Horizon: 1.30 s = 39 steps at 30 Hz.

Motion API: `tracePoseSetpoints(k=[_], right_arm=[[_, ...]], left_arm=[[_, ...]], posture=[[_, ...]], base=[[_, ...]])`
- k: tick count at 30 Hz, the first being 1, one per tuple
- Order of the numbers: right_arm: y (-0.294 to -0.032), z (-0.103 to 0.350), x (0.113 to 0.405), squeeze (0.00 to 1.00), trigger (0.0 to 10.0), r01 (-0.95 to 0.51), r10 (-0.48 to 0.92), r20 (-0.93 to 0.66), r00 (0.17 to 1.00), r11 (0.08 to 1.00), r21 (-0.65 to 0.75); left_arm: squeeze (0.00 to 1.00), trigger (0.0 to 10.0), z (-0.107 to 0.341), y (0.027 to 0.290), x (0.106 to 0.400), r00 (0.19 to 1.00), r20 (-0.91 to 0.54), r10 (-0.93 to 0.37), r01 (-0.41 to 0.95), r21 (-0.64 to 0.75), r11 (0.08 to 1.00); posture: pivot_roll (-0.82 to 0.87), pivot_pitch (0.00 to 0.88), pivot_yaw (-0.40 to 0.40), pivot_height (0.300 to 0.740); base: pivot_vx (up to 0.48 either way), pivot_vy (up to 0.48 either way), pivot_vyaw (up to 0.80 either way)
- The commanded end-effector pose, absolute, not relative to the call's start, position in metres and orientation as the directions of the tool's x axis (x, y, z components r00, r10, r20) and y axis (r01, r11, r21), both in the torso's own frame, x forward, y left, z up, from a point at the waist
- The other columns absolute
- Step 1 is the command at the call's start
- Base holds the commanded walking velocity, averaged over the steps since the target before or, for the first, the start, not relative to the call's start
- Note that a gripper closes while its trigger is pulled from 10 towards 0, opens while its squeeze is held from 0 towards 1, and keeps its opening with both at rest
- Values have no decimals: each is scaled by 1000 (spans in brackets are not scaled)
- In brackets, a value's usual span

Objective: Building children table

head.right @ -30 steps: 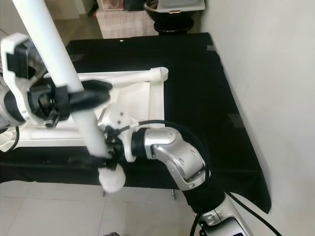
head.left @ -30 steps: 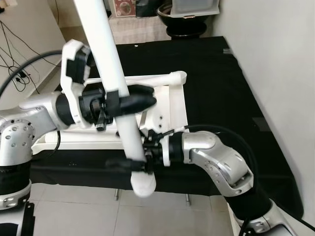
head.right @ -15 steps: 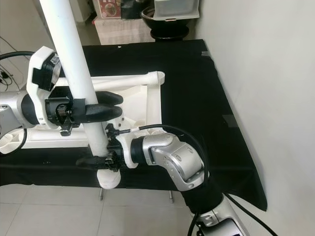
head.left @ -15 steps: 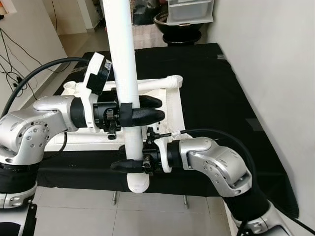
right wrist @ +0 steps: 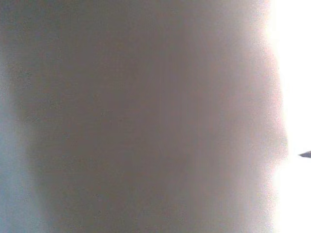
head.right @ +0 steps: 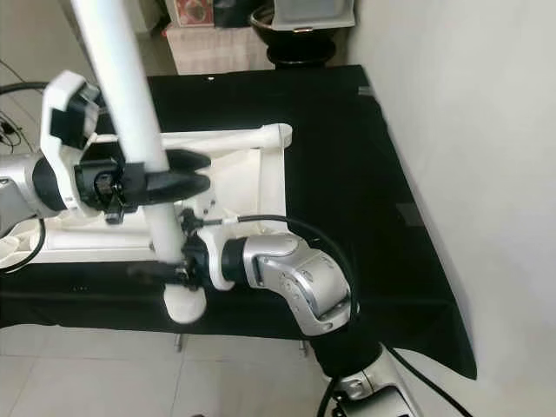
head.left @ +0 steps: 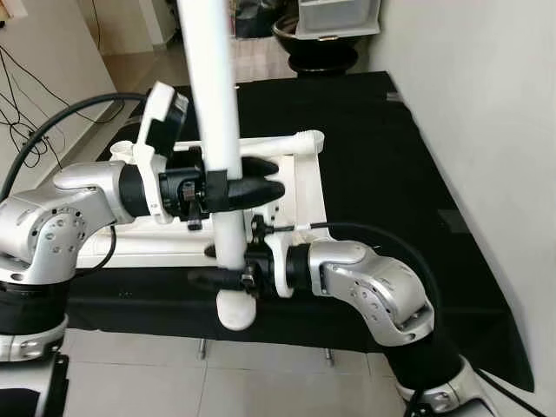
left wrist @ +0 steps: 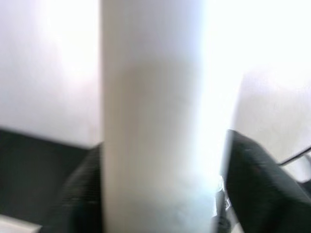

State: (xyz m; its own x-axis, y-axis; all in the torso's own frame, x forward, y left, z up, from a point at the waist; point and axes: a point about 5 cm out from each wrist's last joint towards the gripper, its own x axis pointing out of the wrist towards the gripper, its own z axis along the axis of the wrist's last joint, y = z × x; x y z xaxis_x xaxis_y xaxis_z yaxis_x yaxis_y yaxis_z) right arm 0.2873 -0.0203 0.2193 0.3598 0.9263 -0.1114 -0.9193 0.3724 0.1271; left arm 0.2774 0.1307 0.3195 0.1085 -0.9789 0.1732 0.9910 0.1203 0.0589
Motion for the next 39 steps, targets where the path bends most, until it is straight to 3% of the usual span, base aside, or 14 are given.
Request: tracePoseSetpoints(k=[1, 6, 7, 10, 13, 16, 24, 27, 28, 31, 32, 33, 35, 39], right_arm=[[-31, 222, 303, 0, 0, -861, 873, -93, 479, 488, 145], [-55, 237, 324, 0, 0, -776, 778, 1, 628, 626, 78], [-55, 237, 324, 0, 0, -776, 778, 1, 628, 626, 78], [-91, 247, 343, 0, 0, -634, 634, 46, 772, 773, 5], [-102, 248, 348, 0, 0, -583, 583, 51, 811, 812, -17], [-129, 254, 358, 0, 0, -462, 463, 84, 883, 886, -29], [-163, 267, 368, 0, 0, -389, 386, 164, 908, 921, -18], [-159, 272, 361, 0, 0, -496, 489, 208, 847, 868, -20], [-154, 275, 354, 0, 0, -571, 564, 225, 794, 820, -41], [-151, 276, 350, 0, 0, -617, 612, 234, 755, 784, -58], [-146, 276, 343, 0, 2549, -677, 676, 228, 701, 731, -86], [-140, 274, 334, 0, 10000, -736, 746, 206, 633, 663, -141], [-130, 269, 321, 0, 10000, -812, 836, 163, 524, 548, -200], [-120, 266, 311, 0, 10000, -877, 903, 137, 408, 429, -215]], left_arm=[[1000, 10000, 324, 116, 264, -26, 190, -981, 998, 62, -14], [1000, 10000, 350, 145, 264, 129, 308, -943, 979, 111, 170], [1000, 10000, 350, 145, 264, 129, 308, -943, 979, 111, 170], [1000, 10000, 365, 175, 250, 298, 394, -870, 914, 145, 378], [1000, 10000, 366, 181, 245, 342, 416, -842, 891, 141, 432], [1000, 10000, 364, 191, 234, 461, 464, -757, 823, 94, 559], [1000, 10000, 316, 175, 205, 526, 381, -761, 834, -58, 548], [1000, 10000, 280, 155, 196, 567, 248, -786, 822, -105, 560], [0, 10000, 260, 146, 189, 584, 174, -793, 811, -145, 567], [0, 10000, 248, 140, 183, 592, 130, -795, 803, -171, 570], [0, 10000, 233, 135, 176, 607, 57, -792, 785, -194, 588], [0, 10000, 217, 131, 168, 612, -13, -791, 769, -228, 598], [0, 10000, 197, 125, 156, 619, -104, -778, 736, -267, 622], [0, 10000, 184, 118, 144, 639, -170, -751, 702, -273, 658]], posture=[[20, 83, 62, 740], [33, 115, 60, 740], [33, 115, 60, 740], [44, 149, 59, 740], [48, 161, 58, 740], [63, 175, 55, 740], [81, 205, 54, 740], [79, 218, 59, 740], [75, 226, 65, 740], [74, 229, 66, 740], [70, 238, 70, 740], [71, 250, 73, 740], [70, 263, 76, 740], [67, 272, 75, 740]], base=[[0, 0, 0], [0, 0, 0], [0, 0, 0], [0, 0, 0], [0, 0, 0], [0, 0, 0], [0, 0, 0], [0, 0, 0], [0, 0, 0], [0, 0, 0], [0, 0, 0], [0, 0, 0], [0, 0, 0], [0, 0, 0]])
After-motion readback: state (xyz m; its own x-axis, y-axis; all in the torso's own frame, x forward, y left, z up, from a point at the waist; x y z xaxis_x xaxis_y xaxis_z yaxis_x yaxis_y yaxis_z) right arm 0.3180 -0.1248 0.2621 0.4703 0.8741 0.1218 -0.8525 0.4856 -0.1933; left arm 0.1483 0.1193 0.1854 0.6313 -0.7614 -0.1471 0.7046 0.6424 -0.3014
